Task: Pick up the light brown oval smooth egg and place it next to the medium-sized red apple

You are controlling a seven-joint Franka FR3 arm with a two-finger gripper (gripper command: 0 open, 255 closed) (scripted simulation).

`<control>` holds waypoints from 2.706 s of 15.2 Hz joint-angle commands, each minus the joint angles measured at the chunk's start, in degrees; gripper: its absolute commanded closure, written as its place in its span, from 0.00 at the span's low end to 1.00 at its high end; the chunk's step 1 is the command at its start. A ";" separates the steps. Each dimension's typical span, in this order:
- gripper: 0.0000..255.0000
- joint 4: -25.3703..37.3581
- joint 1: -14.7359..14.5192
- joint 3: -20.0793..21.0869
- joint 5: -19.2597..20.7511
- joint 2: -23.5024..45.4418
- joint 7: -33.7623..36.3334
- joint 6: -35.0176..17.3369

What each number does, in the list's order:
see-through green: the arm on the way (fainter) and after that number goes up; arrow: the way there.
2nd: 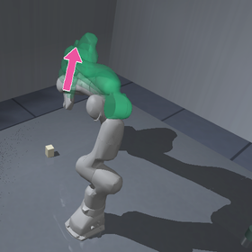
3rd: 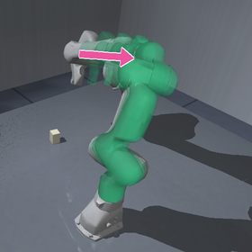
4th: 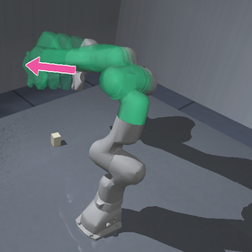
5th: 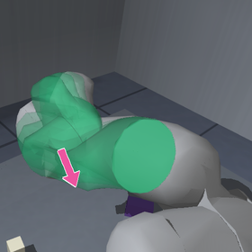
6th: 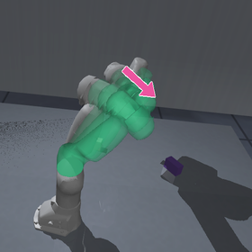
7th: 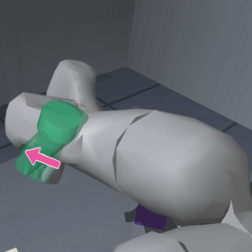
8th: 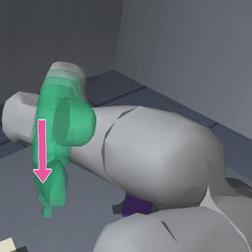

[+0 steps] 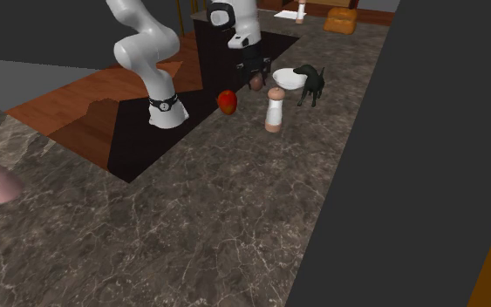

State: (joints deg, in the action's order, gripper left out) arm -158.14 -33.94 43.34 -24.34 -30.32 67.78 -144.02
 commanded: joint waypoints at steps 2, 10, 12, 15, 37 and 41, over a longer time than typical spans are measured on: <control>1.00 -0.94 0.84 1.59 0.11 2.48 0.47 -3.46; 1.00 -2.87 4.85 6.83 2.30 10.05 2.87 -12.91; 1.00 -3.23 6.59 8.60 3.62 12.20 3.97 -15.38; 1.00 -3.69 10.26 11.99 6.66 15.58 6.35 -19.14; 0.00 -4.81 9.40 11.15 9.84 17.16 9.20 -21.31; 0.00 -4.92 2.56 5.76 3.61 11.28 4.92 -15.64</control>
State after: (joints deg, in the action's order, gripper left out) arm -163.12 -30.12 50.20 -19.63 -18.18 73.50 -160.63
